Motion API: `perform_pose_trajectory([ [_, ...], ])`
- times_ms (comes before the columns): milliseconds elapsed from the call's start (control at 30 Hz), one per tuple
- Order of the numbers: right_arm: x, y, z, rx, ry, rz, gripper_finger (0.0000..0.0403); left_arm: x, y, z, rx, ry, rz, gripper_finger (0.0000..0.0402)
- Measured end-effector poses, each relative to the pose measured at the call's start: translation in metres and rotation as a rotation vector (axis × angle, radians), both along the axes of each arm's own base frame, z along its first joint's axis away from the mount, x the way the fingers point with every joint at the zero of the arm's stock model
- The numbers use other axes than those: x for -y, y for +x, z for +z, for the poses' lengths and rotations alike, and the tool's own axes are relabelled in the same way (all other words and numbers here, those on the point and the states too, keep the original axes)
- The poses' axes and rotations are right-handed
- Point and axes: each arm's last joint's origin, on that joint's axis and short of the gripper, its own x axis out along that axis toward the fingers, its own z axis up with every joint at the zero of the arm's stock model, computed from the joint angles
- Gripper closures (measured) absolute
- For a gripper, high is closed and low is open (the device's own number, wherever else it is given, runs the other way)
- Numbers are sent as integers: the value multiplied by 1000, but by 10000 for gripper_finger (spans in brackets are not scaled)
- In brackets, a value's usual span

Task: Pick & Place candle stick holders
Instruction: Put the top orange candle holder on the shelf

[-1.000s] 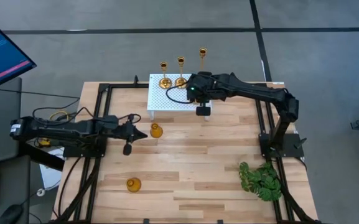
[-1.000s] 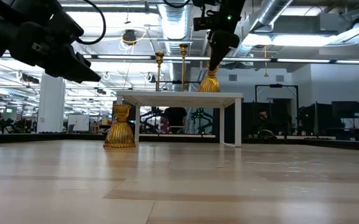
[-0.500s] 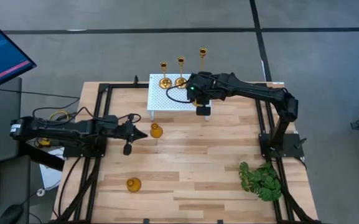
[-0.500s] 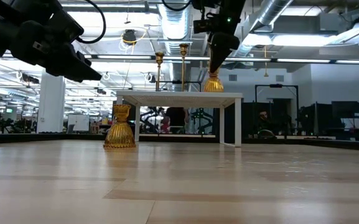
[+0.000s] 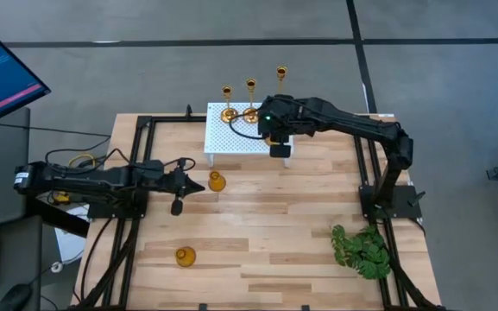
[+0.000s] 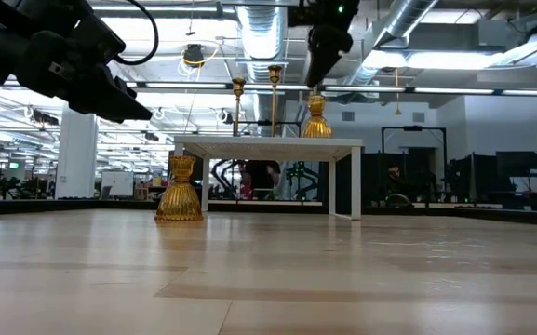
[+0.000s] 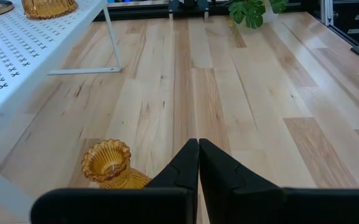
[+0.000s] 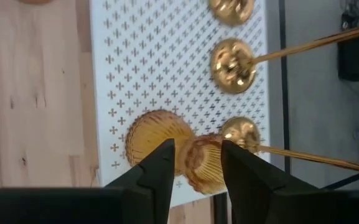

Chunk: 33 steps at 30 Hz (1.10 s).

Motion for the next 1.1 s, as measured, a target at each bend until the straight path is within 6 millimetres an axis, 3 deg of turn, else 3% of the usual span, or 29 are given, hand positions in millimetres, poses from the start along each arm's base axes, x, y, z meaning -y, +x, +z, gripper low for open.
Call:
perform_pose_trajectory([
  [300,-17,-8,31,50,32,-44,293,0,0,0,0,0,0,389],
  [600,-49,-16,17,-106,104,-52,396,0,0,0,0,-4,1,389],
  [900,-81,-16,-3,-79,210,91,399,0,0,-1,-4,-31,7,389],
  [1100,-85,-43,-2,139,229,162,401,0,1,-3,-21,-56,12,389],
])
